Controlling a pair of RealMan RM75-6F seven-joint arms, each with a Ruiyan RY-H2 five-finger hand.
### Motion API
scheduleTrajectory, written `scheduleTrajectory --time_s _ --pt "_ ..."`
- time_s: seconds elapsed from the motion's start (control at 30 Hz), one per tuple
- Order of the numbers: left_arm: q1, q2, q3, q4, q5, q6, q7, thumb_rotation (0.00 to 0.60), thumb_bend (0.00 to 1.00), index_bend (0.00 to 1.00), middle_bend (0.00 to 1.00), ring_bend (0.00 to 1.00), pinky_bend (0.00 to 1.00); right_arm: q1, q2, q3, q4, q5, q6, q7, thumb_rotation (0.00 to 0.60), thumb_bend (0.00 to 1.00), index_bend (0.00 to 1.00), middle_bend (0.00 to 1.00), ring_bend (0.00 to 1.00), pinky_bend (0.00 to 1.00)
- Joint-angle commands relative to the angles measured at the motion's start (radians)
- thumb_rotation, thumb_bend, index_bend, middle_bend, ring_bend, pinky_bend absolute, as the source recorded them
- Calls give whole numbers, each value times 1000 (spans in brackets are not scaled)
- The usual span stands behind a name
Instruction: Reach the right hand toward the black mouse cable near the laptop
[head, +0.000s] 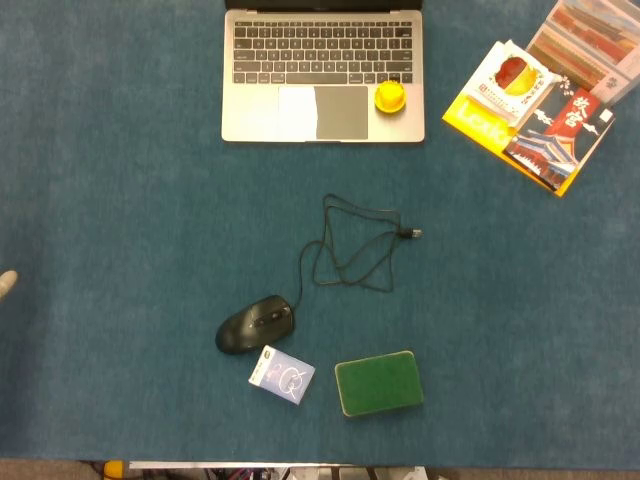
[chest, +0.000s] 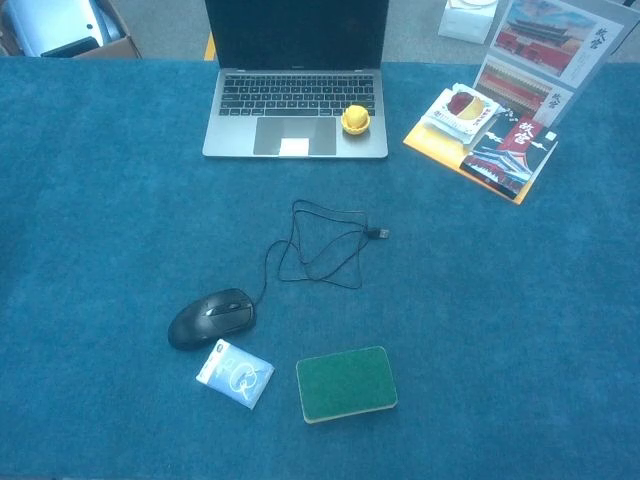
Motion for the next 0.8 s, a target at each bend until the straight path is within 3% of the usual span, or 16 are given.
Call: scheduleTrajectory --time_s 0.03,0.8 --pt "2 0 0 4 2 4 -7 600 0 149 199 203 441 -2 -2 -1 0 -2 4 -1 600 80 406 236 59 72" --pt "8 -1 5 33 7 7 -50 600 0 149 199 202 441 49 7 9 -62 -38 -37 -44 600 80 406 236 59 72"
